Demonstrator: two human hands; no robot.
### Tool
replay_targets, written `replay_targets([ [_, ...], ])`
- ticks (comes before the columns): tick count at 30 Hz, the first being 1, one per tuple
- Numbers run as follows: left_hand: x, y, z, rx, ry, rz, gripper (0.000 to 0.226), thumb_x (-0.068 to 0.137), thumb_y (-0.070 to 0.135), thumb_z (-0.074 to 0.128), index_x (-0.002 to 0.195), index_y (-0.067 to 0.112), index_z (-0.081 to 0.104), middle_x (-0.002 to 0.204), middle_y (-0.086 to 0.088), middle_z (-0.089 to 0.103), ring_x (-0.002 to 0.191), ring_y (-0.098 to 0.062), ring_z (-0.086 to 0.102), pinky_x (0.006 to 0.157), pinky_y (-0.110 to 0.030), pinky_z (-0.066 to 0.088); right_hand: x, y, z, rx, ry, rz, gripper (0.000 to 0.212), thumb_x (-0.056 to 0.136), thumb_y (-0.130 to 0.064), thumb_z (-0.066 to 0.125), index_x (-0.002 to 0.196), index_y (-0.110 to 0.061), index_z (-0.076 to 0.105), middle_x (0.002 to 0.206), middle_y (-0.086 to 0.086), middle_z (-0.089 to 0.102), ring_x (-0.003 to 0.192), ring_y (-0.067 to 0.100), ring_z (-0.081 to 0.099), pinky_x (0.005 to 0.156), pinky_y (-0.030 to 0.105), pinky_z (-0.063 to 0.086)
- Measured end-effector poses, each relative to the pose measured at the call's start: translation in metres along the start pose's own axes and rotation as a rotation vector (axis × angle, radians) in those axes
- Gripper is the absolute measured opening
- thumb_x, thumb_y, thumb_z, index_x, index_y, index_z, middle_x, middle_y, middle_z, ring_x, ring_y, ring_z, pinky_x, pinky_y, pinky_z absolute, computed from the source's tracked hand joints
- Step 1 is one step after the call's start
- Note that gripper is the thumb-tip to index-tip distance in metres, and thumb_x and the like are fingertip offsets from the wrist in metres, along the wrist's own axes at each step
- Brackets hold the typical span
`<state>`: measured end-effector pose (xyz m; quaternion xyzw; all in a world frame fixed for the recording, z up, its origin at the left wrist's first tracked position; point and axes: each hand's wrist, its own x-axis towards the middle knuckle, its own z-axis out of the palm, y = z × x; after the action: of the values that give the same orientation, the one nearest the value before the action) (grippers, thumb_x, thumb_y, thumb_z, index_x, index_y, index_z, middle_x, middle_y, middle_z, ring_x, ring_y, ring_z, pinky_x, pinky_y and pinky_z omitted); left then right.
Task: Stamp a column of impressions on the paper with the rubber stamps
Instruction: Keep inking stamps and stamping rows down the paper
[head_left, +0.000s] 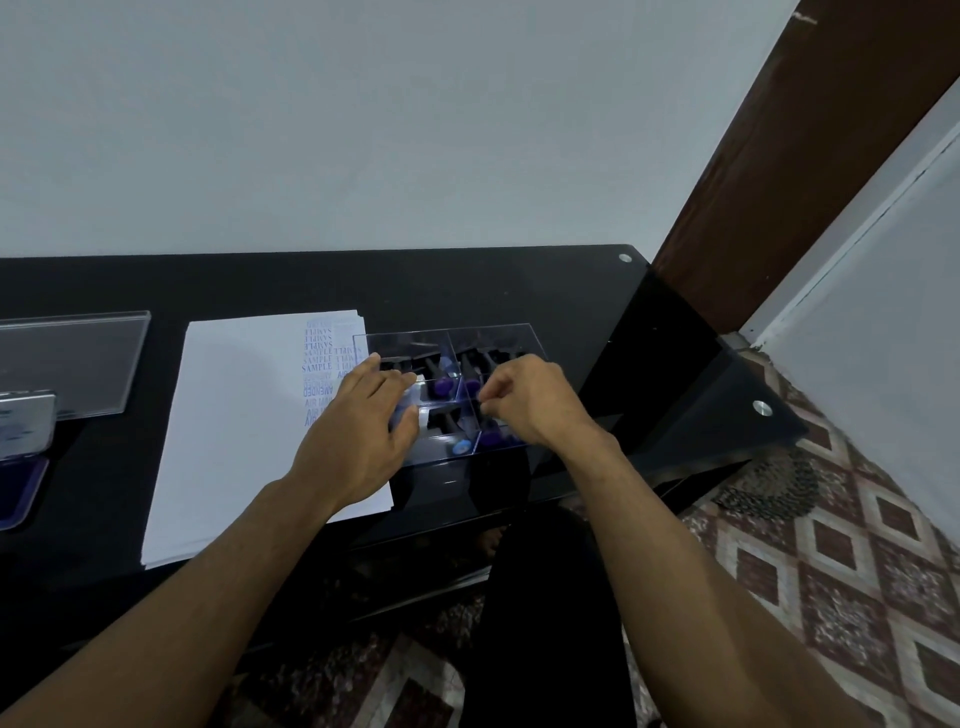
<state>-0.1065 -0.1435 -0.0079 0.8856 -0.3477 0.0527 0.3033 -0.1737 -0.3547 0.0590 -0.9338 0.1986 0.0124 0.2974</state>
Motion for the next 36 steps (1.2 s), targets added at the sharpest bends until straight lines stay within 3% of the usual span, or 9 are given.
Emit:
replay_targets([
  [6,0.000,0.000,0.000,-0.041,-0.004,-0.017,0.054,0.097,0.043,0.040,0.142,0.017,0.054,0.152,-0.005,0.048,0.151,-0.022,0.025,0.113,-0.039,0.030,-0.001,0.001,-0.007,-0.024,-0.180,-0.015,0.009,0.090,-0.022,0.070,0.094,-0.026,0.078,0.097,-0.011,0.073,0.090,0.003,0.064,0.086,0.023,0.051],
  [11,-0.001,0.000,0.001,-0.062,0.007,-0.006,0.051,0.096,0.039,0.042,0.140,0.017,0.055,0.148,-0.006,0.051,0.150,-0.021,0.026,0.111,-0.039,0.035,-0.002,-0.001,-0.013,-0.070,-0.266,-0.050,0.016,0.093,-0.022,0.064,0.097,-0.024,0.079,0.069,-0.021,0.064,0.066,-0.004,0.056,0.066,0.016,0.042],
  [13,-0.001,0.000,0.001,-0.054,0.007,-0.011,0.051,0.096,0.040,0.042,0.140,0.017,0.055,0.149,-0.007,0.051,0.150,-0.021,0.026,0.111,-0.040,0.035,-0.001,-0.005,-0.014,-0.074,-0.297,-0.051,0.017,0.092,-0.018,0.063,0.094,-0.021,0.079,0.076,-0.014,0.071,0.059,-0.004,0.057,0.061,0.016,0.043],
  [15,-0.001,0.000,0.002,-0.048,0.005,-0.018,0.051,0.096,0.040,0.043,0.140,0.017,0.055,0.150,-0.007,0.050,0.150,-0.022,0.026,0.111,-0.039,0.034,-0.001,-0.008,-0.012,-0.076,-0.301,-0.050,0.016,0.091,-0.016,0.064,0.092,-0.020,0.079,0.082,-0.012,0.072,0.069,-0.002,0.061,0.065,0.018,0.047],
  [19,0.000,0.000,0.003,-0.045,0.014,-0.015,0.048,0.098,0.036,0.047,0.141,0.017,0.054,0.151,-0.006,0.049,0.150,-0.022,0.026,0.109,-0.035,0.030,0.000,-0.005,-0.006,-0.032,-0.206,-0.024,0.009,0.086,-0.020,0.070,0.086,-0.025,0.077,0.089,-0.012,0.071,0.084,0.003,0.064,0.073,0.021,0.051],
  [25,0.000,-0.002,0.004,-0.040,0.013,-0.009,0.051,0.097,0.039,0.042,0.141,0.017,0.054,0.150,-0.005,0.050,0.150,-0.019,0.024,0.109,-0.034,0.032,-0.006,-0.005,-0.007,0.054,-0.077,-0.073,0.009,0.082,-0.022,0.074,0.086,-0.026,0.067,0.078,-0.011,0.066,0.066,0.004,0.062,0.056,0.018,0.045],
  [31,-0.001,-0.002,0.003,-0.044,0.012,-0.010,0.050,0.097,0.040,0.041,0.141,0.019,0.054,0.150,-0.004,0.049,0.151,-0.018,0.023,0.107,-0.033,0.033,-0.014,-0.004,-0.001,0.046,0.081,-0.100,0.019,0.085,-0.013,0.071,0.102,-0.021,0.073,0.089,-0.006,0.060,0.067,0.006,0.058,0.049,0.011,0.040],
  [36,-0.002,0.000,0.002,-0.049,0.010,-0.010,0.050,0.097,0.039,0.041,0.140,0.016,0.055,0.149,-0.005,0.050,0.150,-0.019,0.025,0.109,-0.035,0.033,-0.023,-0.004,0.008,-0.072,0.188,-0.143,0.022,0.094,-0.022,0.062,0.115,-0.023,0.068,0.109,-0.001,0.050,0.088,0.013,0.055,0.072,0.024,0.049],
])
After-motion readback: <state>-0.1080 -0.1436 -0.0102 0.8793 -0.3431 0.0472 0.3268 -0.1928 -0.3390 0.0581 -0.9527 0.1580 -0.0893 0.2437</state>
